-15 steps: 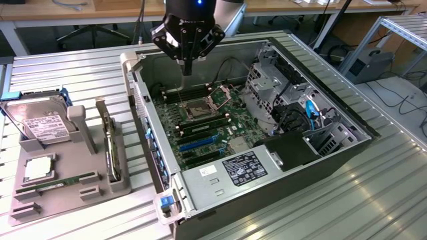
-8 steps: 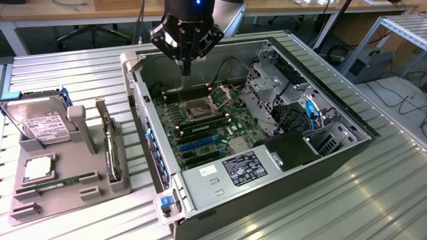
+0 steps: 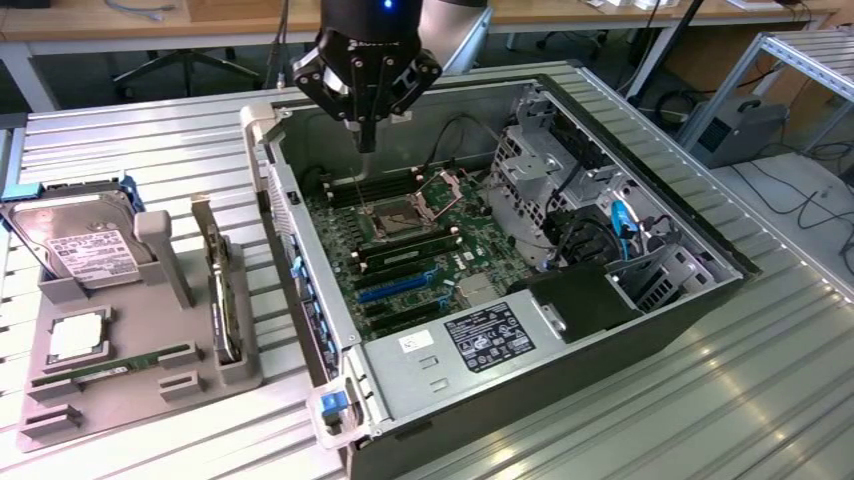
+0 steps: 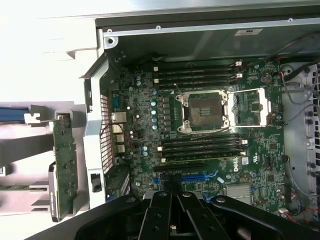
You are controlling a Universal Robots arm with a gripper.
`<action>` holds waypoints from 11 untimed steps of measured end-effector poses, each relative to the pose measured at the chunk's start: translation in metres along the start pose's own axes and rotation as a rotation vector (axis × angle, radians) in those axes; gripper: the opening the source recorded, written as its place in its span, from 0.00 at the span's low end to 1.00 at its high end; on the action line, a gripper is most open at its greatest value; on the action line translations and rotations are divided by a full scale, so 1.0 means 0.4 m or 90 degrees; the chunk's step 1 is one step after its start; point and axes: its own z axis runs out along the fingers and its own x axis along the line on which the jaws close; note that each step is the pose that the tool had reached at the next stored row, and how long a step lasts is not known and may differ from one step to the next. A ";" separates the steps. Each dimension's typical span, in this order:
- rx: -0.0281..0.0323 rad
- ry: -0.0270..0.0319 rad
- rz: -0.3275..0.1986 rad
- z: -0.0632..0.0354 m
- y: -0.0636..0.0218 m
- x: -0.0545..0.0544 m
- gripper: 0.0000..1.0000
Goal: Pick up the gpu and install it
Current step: 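Reach for the gpu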
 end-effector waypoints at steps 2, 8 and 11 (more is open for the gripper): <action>0.0000 0.0000 0.000 0.000 0.000 0.001 0.11; 0.0000 0.0000 0.000 0.000 0.000 0.005 0.11; 0.0001 0.0000 0.000 0.000 -0.001 0.007 0.11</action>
